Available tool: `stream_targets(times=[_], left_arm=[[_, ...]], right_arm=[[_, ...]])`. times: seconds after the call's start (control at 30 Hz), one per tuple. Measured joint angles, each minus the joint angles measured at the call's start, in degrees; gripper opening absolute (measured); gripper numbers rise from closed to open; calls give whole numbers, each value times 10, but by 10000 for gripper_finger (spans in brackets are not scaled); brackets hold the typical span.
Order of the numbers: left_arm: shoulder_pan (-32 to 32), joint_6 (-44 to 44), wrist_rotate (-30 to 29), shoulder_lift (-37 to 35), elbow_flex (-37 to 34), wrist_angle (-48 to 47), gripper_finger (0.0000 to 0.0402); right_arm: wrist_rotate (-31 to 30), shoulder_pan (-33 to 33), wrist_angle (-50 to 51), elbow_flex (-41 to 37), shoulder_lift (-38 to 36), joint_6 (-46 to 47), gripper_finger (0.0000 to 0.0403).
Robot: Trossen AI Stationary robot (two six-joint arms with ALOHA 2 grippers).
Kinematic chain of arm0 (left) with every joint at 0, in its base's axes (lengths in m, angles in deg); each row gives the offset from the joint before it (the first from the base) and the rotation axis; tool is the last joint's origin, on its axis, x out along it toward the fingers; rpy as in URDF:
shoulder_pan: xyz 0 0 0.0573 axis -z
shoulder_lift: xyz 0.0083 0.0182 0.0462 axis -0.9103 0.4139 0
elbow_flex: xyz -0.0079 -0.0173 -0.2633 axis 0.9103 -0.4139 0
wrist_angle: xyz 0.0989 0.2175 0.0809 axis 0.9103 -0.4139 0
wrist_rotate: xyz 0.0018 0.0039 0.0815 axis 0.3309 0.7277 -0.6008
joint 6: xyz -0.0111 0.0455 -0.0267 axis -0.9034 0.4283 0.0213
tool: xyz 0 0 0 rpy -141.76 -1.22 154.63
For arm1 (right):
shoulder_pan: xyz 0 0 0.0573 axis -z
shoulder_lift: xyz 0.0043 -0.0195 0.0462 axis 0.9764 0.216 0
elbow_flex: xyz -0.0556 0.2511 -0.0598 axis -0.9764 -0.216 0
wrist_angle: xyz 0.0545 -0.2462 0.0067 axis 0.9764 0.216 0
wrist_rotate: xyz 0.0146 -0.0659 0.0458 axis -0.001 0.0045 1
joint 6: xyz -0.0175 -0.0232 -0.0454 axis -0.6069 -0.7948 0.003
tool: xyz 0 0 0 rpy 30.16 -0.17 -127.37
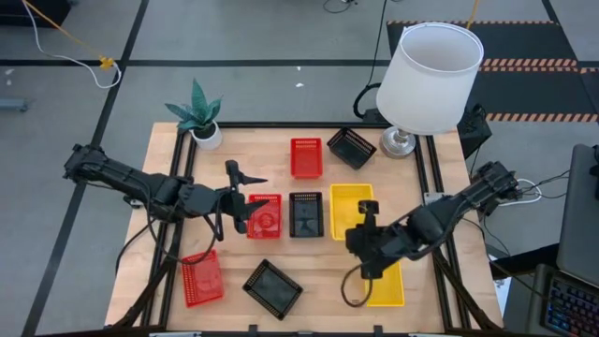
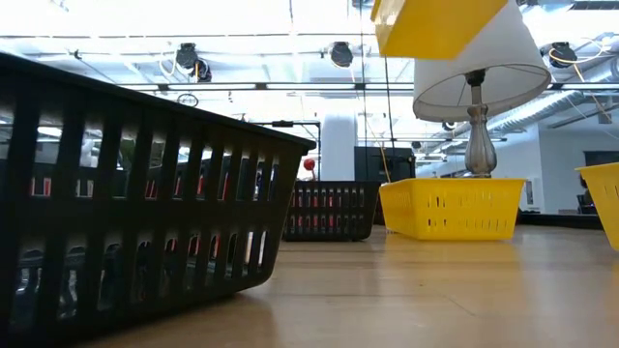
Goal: Stack baskets by color
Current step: Stack the top yellow bin on top of the middle yellow bin
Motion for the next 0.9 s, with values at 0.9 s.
stream_targets(times=[0.9], left_arm=[[0, -51, 0, 0, 0, -35, 257]], right_arm=[[13, -15, 184, 152, 0, -3, 2]])
